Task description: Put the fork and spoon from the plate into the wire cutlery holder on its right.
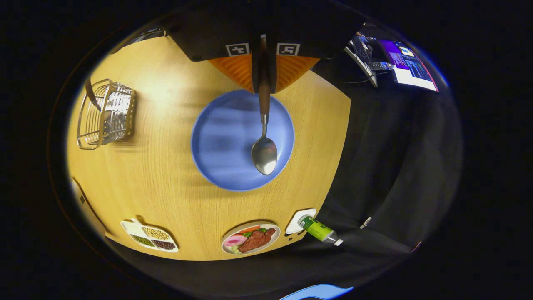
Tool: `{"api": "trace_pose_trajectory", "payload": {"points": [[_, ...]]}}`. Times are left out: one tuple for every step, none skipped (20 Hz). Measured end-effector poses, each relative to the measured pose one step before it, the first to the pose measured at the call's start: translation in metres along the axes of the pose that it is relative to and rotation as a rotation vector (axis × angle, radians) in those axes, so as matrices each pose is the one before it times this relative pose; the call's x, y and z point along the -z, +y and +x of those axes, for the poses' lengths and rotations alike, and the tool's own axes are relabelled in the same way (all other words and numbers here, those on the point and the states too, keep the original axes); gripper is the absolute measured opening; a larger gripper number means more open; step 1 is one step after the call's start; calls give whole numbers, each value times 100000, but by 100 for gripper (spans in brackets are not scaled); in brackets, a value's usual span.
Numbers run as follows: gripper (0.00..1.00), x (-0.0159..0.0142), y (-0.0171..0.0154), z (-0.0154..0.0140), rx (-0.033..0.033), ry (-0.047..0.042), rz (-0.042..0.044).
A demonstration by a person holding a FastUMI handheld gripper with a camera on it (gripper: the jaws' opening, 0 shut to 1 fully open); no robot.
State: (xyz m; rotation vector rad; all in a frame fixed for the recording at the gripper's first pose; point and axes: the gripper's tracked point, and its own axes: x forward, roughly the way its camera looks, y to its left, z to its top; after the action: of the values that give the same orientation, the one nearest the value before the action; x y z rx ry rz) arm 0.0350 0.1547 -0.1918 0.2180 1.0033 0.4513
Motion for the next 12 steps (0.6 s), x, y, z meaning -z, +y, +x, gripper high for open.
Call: {"api": "trace_pose_trajectory", "payload": {"points": [[9, -187, -419, -1308, 120, -448, -394], [9, -119, -480, -1254, 235, -110, -81], [9, -28, -609, -1271, 417, 246, -197], [9, 36, -659, -1294, 950, 440, -278], [9, 56, -874, -1164, 1688, 654, -992], [9, 68, -952, -1091, 1831, 382, -1008], [9, 34, -879, -1056, 1367, 79, -413], [9, 97, -724, -974, 1288, 407, 264], [9, 96, -780, -836, 1092, 431, 575], [9, 221, -688, -793, 1020, 835, 295], [9, 42, -1062, -1130, 1070, 1251, 1], [9, 137, -1007, -666, 1874, 1811, -77]]}}
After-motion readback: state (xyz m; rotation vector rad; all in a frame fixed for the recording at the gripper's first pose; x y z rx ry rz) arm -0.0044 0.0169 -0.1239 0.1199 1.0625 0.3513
